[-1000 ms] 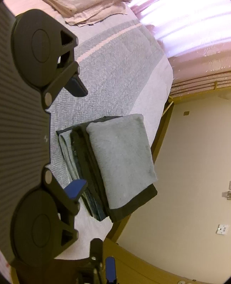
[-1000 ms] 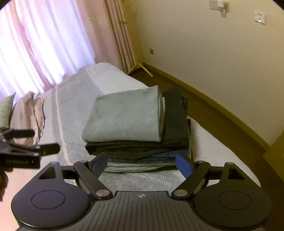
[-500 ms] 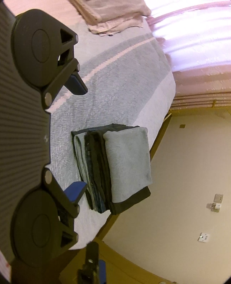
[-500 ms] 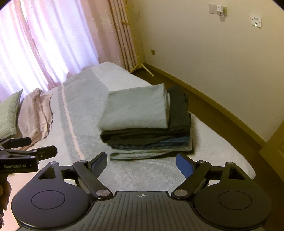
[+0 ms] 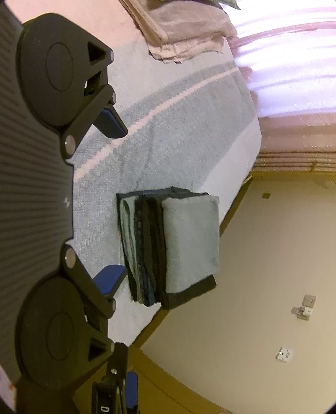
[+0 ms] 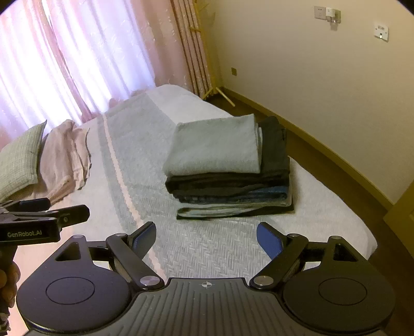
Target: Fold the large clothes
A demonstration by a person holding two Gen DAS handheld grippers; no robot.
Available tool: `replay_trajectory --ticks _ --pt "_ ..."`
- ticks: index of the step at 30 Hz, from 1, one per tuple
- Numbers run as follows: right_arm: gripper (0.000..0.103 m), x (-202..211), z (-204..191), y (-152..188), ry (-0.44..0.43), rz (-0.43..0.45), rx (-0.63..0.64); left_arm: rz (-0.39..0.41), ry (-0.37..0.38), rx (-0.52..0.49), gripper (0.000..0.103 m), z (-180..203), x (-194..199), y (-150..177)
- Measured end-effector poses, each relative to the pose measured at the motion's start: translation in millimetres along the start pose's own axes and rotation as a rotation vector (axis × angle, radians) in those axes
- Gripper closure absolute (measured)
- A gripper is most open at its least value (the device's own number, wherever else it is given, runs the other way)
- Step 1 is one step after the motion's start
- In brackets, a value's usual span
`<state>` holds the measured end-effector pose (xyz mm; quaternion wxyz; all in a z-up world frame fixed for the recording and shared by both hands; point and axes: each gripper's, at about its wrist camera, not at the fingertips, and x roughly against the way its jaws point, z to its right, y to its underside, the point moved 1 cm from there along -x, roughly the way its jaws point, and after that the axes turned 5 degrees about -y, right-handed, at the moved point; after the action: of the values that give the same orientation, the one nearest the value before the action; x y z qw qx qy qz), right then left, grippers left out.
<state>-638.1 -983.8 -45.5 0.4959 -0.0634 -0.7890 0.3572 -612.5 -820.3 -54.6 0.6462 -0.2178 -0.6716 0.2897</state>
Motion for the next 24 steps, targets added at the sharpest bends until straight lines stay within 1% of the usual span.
replay_trajectory --ticks 9,24 --pt "0.021 0 1 10 0.019 -0.018 0.009 -0.023 -0.004 0.005 0.001 5 1 12" --pt "0.021 5 3 16 0.035 -0.012 -0.007 -0.039 0.011 0.003 0.001 18 -1 17"
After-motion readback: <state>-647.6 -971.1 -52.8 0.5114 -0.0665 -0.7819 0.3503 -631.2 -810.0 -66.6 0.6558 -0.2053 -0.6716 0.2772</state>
